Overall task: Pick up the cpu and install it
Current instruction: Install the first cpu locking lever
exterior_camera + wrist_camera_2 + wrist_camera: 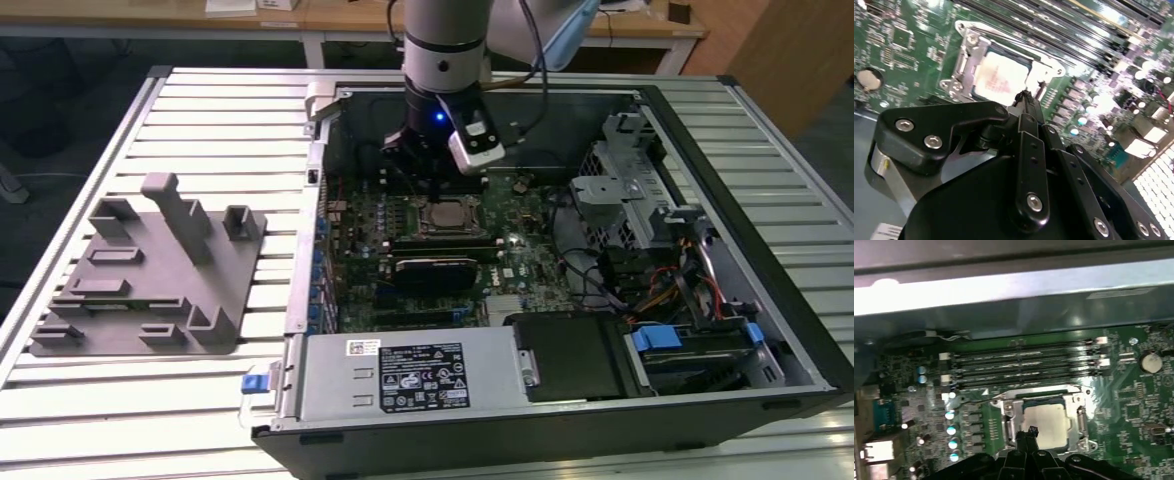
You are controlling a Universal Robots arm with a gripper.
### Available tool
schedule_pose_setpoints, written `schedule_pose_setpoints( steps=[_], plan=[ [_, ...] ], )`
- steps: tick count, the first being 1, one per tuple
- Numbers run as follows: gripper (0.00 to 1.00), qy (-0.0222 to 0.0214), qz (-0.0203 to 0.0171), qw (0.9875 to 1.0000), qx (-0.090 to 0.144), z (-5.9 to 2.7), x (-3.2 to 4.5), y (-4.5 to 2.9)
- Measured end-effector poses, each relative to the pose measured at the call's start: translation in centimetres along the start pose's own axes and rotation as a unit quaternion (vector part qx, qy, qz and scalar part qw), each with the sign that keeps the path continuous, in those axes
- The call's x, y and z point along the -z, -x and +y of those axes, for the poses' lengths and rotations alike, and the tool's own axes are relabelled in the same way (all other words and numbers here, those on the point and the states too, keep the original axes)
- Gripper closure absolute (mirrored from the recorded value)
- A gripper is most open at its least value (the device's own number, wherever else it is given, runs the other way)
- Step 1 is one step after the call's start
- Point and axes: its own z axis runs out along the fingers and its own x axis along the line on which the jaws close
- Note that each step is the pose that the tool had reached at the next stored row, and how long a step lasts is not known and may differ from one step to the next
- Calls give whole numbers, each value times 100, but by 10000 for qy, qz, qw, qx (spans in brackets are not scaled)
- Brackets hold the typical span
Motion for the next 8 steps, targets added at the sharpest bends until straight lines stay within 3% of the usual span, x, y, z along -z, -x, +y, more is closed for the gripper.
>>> schedule_pose_setpoints(
  steps=[8],
  plan=[
    [89, 3, -8, 10000, -1, -26, 3, -227]
  ],
)
